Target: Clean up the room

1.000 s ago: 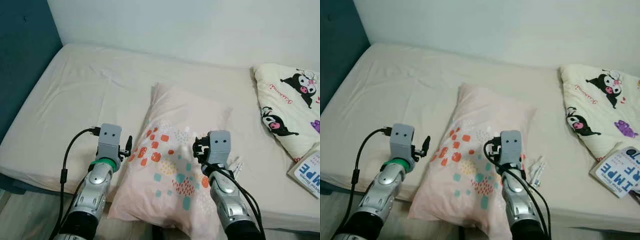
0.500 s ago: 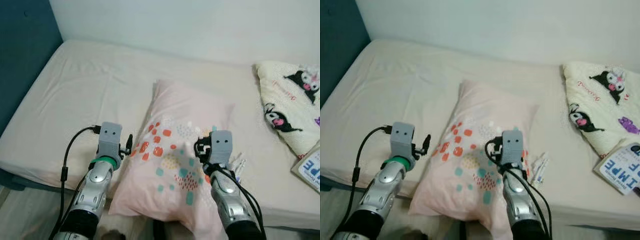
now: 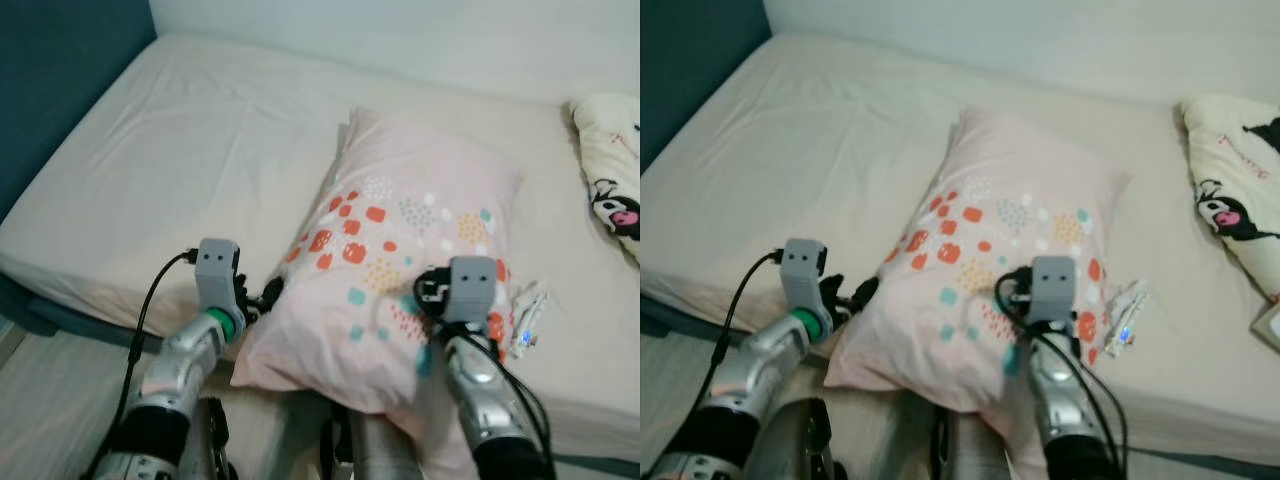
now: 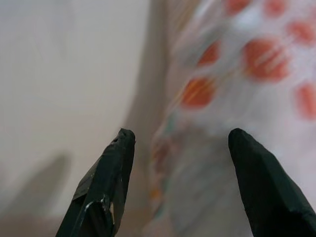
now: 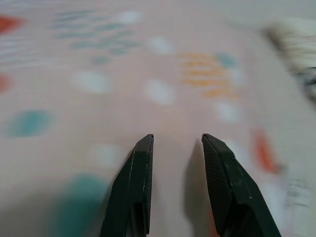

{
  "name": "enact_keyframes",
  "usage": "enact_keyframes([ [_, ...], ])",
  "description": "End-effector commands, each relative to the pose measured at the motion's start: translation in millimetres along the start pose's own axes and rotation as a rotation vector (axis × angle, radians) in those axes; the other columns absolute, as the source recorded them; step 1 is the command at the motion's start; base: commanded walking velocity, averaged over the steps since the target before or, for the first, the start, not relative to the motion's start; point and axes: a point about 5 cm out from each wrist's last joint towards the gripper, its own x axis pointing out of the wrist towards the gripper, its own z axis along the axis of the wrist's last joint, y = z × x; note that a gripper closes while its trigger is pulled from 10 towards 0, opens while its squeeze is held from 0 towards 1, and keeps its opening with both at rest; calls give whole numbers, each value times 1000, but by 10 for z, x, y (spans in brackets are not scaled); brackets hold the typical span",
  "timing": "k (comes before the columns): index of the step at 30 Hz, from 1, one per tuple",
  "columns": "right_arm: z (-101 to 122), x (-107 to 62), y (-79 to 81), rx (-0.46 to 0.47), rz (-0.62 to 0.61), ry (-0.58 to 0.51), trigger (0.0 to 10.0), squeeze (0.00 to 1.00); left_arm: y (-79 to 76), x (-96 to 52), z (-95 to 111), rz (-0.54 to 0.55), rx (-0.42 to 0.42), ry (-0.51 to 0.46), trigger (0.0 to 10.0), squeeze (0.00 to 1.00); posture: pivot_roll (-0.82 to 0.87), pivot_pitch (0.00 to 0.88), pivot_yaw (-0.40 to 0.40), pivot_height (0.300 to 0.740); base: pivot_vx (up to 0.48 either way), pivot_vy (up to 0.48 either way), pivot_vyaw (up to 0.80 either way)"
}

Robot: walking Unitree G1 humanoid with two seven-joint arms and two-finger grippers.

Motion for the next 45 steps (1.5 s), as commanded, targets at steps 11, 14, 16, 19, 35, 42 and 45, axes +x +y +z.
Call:
enact_keyframes([
  [11,54,-4,-192,-74,-145,-38,10000,0,-195,30,316,-176,-94,-62,10000,1000,-145,137,16,596,0,0,0],
  [14,-45,-12,-278,3,-203,25,10000,0,-261,55,285,-203,-87,-32,10000,1000,-140,152,25,596,0,0,0],
  [16,-76,-13,-302,28,-220,43,10000,0,-278,66,274,-205,-86,-20,10000,1000,-140,152,25,596,0,0,0],
  [19,-112,-6,-328,63,-231,66,10000,141,-292,101,251,-197,-85,-10,10000,1000,-137,169,33,596,0,0,0],
  [35,-451,-89,-511,125,-307,243,10000,1000,-334,338,69,-104,6,73,10000,1000,-154,221,46,596,0,0,0],
  [42,-811,-176,-302,590,-111,504,10000,204,-296,323,-34,-82,-3,112,10000,1000,-131,235,42,596,0,0,0],
  [45,-941,-262,-256,707,-39,612,10000,0,-289,313,-154,-93,-43,207,10000,1000,-121,238,41,596,0,0,0],
])
